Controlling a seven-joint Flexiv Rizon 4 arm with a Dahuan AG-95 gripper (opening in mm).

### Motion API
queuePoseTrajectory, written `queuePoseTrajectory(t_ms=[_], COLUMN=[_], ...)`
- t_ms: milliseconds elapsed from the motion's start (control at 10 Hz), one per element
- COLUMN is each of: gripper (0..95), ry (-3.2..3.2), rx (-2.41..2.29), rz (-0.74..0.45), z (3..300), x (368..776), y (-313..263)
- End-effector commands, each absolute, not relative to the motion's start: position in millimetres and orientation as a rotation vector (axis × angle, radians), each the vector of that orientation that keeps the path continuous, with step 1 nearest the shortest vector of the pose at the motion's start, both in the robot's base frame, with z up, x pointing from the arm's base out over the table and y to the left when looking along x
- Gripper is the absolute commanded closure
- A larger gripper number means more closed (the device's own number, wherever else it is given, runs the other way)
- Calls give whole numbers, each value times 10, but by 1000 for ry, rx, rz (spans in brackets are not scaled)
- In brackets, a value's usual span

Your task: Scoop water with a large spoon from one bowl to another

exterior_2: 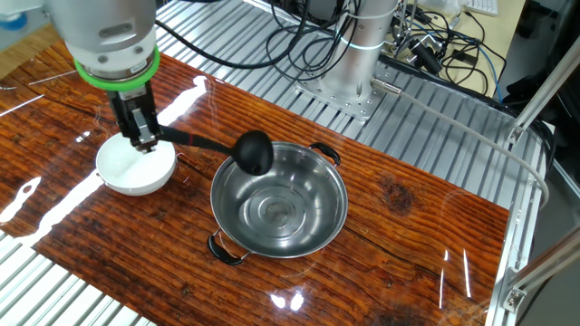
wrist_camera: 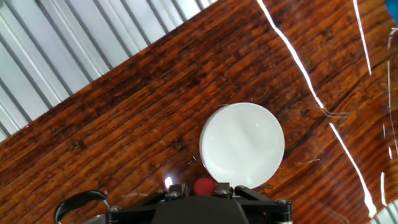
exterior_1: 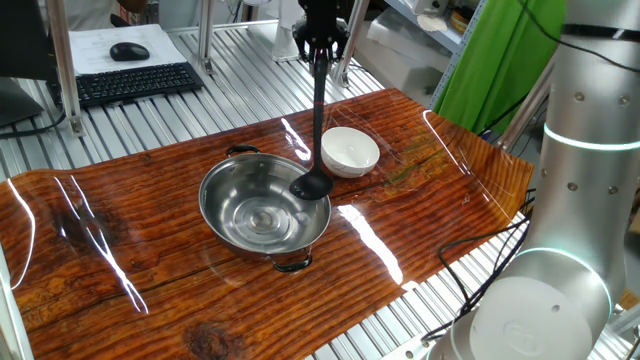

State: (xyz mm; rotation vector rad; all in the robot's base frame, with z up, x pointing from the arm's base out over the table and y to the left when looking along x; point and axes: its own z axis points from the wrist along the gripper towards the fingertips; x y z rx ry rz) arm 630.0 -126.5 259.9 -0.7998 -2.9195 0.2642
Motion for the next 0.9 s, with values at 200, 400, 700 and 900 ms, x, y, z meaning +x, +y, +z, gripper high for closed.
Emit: queuePoseTrajectory(t_ms=[200,400,700,900], gripper=[950,950,950,950], ry=[-2936,-2956,-3006,-3076], rx=[-863,-898,-922,-915], rz=[171,164,143,125], z=[2592,2581,2534,2483], x=[6187,6093,5983,5861], y=[-1215,-1180,-1179,-1187])
